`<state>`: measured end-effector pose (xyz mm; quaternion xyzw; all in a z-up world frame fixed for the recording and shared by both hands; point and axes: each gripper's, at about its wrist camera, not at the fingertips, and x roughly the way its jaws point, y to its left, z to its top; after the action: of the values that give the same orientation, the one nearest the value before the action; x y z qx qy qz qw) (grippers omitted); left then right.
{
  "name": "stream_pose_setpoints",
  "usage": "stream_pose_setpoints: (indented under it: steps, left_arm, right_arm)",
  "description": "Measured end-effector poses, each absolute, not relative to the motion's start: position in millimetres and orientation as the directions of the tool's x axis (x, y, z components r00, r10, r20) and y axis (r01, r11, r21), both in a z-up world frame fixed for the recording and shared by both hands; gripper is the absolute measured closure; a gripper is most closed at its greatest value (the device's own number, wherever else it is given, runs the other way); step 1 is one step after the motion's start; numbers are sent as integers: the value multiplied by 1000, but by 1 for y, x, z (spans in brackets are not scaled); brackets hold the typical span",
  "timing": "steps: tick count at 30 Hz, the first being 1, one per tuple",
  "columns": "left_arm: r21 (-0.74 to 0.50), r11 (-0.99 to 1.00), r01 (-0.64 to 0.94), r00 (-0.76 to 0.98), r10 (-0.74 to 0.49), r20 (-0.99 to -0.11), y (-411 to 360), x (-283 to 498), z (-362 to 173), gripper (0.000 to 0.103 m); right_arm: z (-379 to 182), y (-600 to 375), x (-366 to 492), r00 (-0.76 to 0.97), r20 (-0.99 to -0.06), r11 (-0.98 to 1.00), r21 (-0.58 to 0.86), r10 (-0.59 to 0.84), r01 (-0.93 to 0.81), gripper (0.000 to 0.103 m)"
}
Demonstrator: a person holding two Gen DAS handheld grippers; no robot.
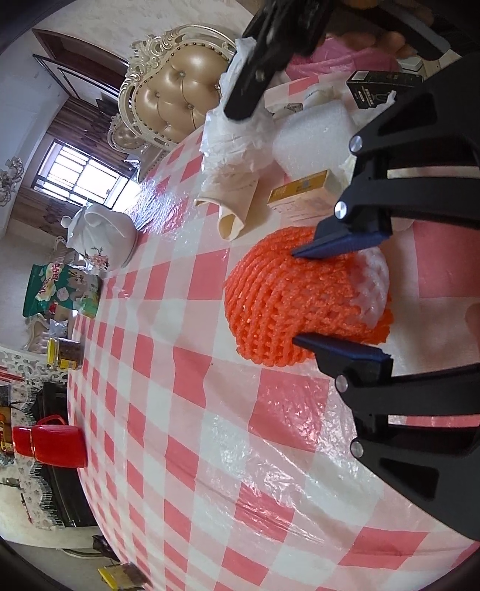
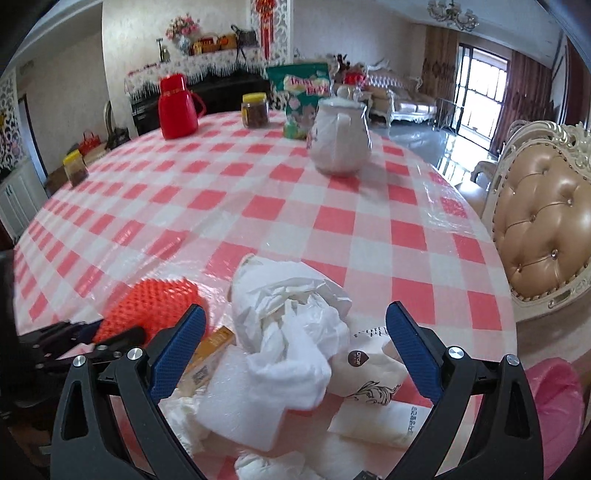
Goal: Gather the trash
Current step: 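Grasp the crumpled white tissue with the right tool while the left tool holds the net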
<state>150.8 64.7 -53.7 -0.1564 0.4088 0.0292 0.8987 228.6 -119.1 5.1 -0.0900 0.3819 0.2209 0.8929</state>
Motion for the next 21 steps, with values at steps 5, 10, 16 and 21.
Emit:
stream_pose_setpoints:
  steps: [5, 10, 16, 21]
  left_arm:
    - [-265, 948, -178, 678, -78, -731, 65, 147, -48, 64]
    - [-274, 944, -184, 687, -76, -723, 66, 144, -44, 64]
    - [-278, 942, -190, 699, -69, -712, 67, 140, -40, 64]
    - [-263, 945, -194, 710, -50, -702, 65, 138, -35, 64]
  right_arm:
    - [-7, -116, 238, 573, -756, 881, 8, 315, -473, 30]
    - [-8, -113, 237, 565, -758, 870, 6, 325, -493, 55]
    - [-3, -117, 230, 579, -740, 866, 11, 343, -500, 67]
    - [3, -126, 222, 604, -714, 870, 14, 354, -493, 68]
